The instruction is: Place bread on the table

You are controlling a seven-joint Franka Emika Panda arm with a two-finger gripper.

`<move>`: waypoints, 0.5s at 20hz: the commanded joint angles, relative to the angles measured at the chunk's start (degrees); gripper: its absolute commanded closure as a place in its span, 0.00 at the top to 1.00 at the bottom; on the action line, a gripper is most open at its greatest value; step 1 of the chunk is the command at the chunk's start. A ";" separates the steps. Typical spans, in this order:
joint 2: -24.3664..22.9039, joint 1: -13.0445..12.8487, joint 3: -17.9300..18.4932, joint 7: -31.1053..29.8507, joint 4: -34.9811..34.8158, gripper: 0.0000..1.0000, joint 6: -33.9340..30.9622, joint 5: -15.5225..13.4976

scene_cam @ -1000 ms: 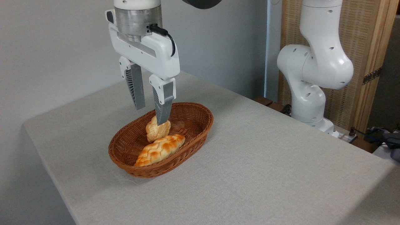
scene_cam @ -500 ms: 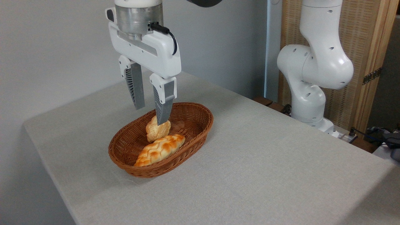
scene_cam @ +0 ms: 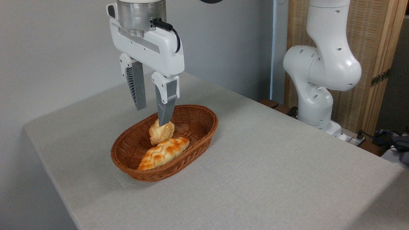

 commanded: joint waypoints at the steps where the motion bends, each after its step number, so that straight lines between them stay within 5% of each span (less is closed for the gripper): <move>1: 0.48 -0.27 0.19 -0.07 1.91 1.00 -3.77 0.23; 10: 0.48 -0.44 0.01 7.23 2.09 1.00 -6.76 0.67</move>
